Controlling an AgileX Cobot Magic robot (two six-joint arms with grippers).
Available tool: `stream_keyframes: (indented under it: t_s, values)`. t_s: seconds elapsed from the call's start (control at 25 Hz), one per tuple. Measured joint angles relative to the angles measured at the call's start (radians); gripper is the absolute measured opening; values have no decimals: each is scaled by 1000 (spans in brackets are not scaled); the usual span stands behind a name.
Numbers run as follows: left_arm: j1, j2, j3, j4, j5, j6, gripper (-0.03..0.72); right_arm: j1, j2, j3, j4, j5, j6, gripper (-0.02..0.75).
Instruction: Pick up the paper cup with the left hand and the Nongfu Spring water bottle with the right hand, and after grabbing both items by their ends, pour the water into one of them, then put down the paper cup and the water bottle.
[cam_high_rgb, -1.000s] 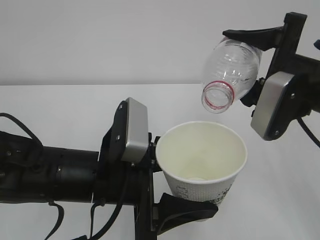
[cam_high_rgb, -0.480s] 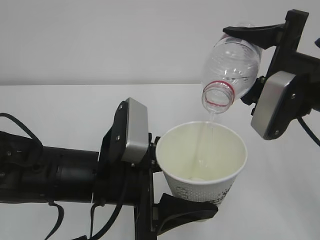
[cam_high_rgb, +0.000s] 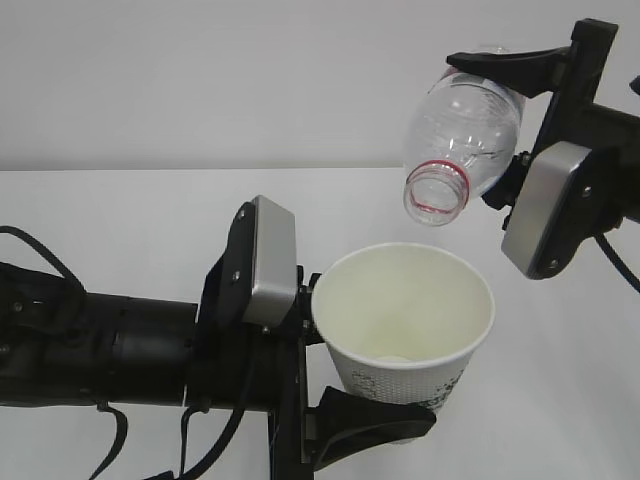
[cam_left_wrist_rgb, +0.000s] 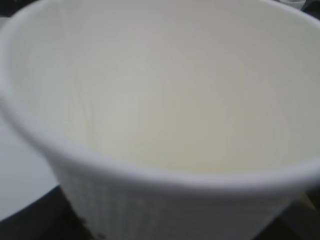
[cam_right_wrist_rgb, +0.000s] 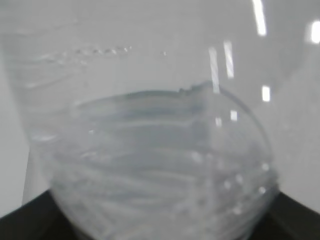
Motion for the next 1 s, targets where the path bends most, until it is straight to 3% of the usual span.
stream_keyframes:
  t_s: [1.0]
  values:
    - [0, 0, 0, -8, 8, 0, 546, 0, 0, 0, 0, -2, -25, 526]
